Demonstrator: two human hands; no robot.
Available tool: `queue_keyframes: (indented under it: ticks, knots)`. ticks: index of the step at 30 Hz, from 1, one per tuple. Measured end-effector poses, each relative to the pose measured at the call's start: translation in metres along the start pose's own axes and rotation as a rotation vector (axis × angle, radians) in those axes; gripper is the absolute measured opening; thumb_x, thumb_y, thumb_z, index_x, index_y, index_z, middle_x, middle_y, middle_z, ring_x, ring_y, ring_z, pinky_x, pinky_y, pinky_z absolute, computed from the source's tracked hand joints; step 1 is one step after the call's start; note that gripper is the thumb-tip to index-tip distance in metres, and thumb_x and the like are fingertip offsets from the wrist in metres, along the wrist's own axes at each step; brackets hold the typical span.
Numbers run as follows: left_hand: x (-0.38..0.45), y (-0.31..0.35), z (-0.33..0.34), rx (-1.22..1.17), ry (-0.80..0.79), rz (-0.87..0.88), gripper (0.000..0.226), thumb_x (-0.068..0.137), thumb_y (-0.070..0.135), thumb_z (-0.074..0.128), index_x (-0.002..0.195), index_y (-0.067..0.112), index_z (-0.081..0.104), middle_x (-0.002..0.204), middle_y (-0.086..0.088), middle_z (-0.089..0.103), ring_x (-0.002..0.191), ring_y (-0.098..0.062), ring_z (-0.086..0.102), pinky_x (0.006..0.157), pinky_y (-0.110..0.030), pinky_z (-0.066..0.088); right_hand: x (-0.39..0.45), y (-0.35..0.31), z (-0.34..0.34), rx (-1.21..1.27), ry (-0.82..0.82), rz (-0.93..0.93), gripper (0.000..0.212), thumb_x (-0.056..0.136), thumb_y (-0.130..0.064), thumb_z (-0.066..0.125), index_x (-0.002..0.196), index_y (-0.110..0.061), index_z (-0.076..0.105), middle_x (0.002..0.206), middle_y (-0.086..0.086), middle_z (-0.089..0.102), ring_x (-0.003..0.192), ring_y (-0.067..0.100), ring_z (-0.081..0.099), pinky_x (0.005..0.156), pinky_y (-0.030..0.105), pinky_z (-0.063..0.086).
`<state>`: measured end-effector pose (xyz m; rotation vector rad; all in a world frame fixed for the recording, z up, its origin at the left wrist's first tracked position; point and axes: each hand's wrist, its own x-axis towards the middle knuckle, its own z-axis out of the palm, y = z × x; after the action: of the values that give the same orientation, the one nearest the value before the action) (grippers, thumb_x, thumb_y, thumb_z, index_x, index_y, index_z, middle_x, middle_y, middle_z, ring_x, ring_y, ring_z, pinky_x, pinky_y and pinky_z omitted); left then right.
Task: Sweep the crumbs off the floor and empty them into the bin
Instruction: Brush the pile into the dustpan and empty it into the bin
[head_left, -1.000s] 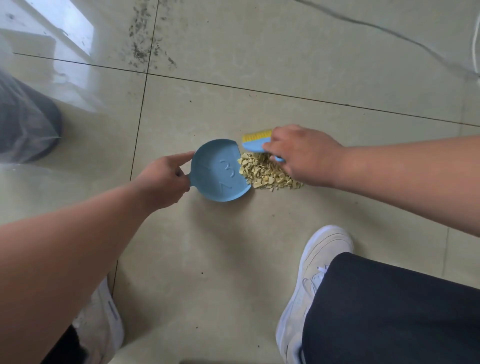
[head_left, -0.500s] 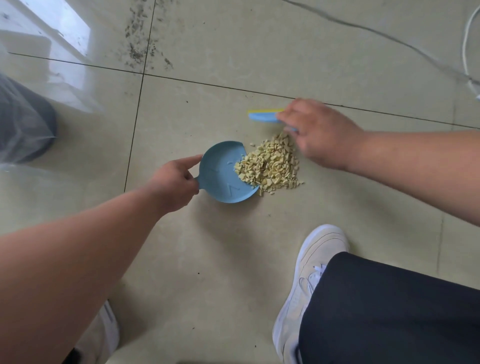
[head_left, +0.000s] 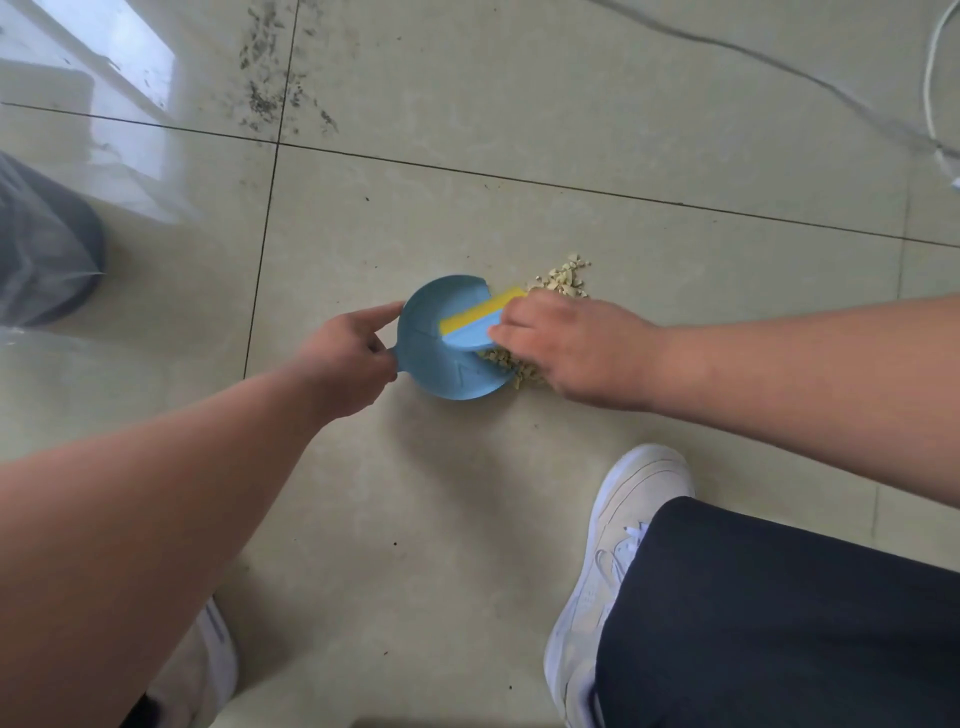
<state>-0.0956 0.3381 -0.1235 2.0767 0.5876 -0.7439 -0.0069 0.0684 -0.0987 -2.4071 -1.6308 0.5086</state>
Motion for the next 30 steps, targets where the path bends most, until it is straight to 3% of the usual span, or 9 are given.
queue_keyframes:
  ticks: [4, 8, 14, 20, 25, 30]
  knots:
    - [-0.003, 0.001, -0.001, -0.023, -0.005, -0.001, 0.065, 0.1, 0.015, 0.066, 0.154, 0.05, 0.055, 0.091, -0.012, 0.08, 0.047, -0.013, 0.056, 0.041, -0.019, 0.047, 0.006, 0.004, -0.006, -0.006, 0.038, -0.041, 0.038, 0.092, -0.004, 0.051, 0.129, -0.003, 0.063, 0.119, 0.018, 0.063, 0.104, 0.041, 0.061, 0.083, 0.05, 0.058]
    - [-0.005, -0.001, -0.006, -0.035, -0.004, -0.003, 0.066, 0.099, 0.013, 0.067, 0.154, 0.048, 0.055, 0.094, -0.018, 0.079, 0.046, -0.013, 0.055, 0.04, -0.017, 0.045, 0.0, 0.044, -0.026, -0.069, 0.116, 0.145, 0.032, 0.092, -0.005, 0.057, 0.123, -0.003, 0.063, 0.114, 0.021, 0.06, 0.101, 0.043, 0.058, 0.084, 0.054, 0.056]
    - [-0.004, -0.008, -0.009, 0.009, 0.001, -0.014, 0.066, 0.098, 0.017, 0.066, 0.155, 0.049, 0.055, 0.084, -0.005, 0.08, 0.047, -0.012, 0.058, 0.046, -0.021, 0.047, -0.027, 0.07, -0.027, -0.121, 0.066, 0.399, 0.026, 0.097, -0.014, 0.051, 0.118, -0.001, 0.062, 0.111, 0.022, 0.055, 0.099, 0.043, 0.055, 0.083, 0.054, 0.055]
    - [-0.006, 0.0, -0.003, -0.003, -0.004, -0.026, 0.065, 0.099, 0.016, 0.065, 0.154, 0.049, 0.055, 0.09, -0.009, 0.08, 0.045, -0.008, 0.058, 0.041, -0.017, 0.044, -0.027, 0.025, 0.002, -0.061, 0.004, 0.184, 0.032, 0.087, -0.003, 0.055, 0.118, -0.001, 0.064, 0.112, 0.021, 0.06, 0.097, 0.042, 0.058, 0.08, 0.051, 0.057]
    - [-0.007, 0.004, -0.001, -0.022, -0.015, -0.031, 0.064, 0.099, 0.017, 0.067, 0.155, 0.047, 0.056, 0.093, -0.013, 0.08, 0.045, -0.01, 0.056, 0.041, -0.017, 0.045, -0.011, -0.008, 0.008, 0.024, 0.001, -0.014, 0.049, 0.088, -0.006, 0.038, 0.129, -0.001, 0.064, 0.119, 0.021, 0.063, 0.101, 0.041, 0.062, 0.083, 0.05, 0.058]
    - [-0.007, 0.005, -0.002, -0.018, -0.014, -0.022, 0.066, 0.1, 0.014, 0.065, 0.157, 0.046, 0.053, 0.094, -0.014, 0.08, 0.05, -0.016, 0.058, 0.039, -0.017, 0.044, -0.013, 0.023, -0.012, -0.018, 0.115, 0.078, 0.036, 0.091, -0.003, 0.058, 0.126, 0.0, 0.065, 0.116, 0.023, 0.063, 0.099, 0.044, 0.062, 0.088, 0.049, 0.057]
